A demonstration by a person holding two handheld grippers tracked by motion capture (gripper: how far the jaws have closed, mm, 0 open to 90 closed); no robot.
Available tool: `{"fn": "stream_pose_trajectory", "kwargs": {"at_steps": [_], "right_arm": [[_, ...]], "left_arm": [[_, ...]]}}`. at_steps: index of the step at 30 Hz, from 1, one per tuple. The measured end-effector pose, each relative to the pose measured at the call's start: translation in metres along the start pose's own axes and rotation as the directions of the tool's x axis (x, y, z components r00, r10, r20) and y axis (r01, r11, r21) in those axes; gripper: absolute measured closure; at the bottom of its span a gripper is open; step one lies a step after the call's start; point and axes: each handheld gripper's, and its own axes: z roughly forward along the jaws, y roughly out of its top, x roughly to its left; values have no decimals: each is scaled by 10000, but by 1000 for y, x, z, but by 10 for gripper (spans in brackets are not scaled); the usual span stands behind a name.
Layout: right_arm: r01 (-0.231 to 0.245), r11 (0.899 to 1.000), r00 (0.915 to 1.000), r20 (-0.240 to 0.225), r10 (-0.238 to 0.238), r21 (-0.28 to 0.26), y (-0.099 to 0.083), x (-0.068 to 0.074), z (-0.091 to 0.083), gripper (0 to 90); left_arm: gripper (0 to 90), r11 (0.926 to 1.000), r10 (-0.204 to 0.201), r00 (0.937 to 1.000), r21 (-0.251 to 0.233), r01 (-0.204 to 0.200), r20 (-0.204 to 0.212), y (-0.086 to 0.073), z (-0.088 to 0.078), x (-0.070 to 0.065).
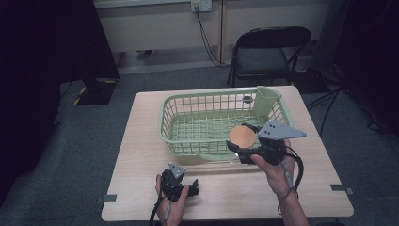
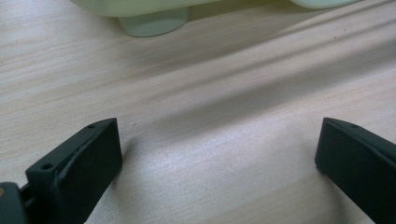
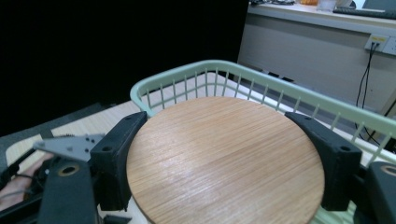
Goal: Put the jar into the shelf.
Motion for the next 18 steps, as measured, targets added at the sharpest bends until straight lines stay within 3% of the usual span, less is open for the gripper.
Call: {"fn": "stream_pose_trajectory", "kwargs": {"at_steps": [3, 11, 18], "right_arm": [[153, 9999, 9999, -50, -154, -37, 12, -1, 2, 236], [-50, 10000, 9989, -469, 49, -24, 30, -8, 14, 236], [-37, 10000, 9991, -423, 37, 1, 41, -13, 26, 236]], "left_arm": [[4, 10000, 21, 10000, 20, -21, 2, 0, 0, 0], [4, 10000, 2, 10000, -5, -2, 11, 0, 0, 0], [4, 10000, 15, 10000, 0, -15, 11, 0, 0, 0]]}}
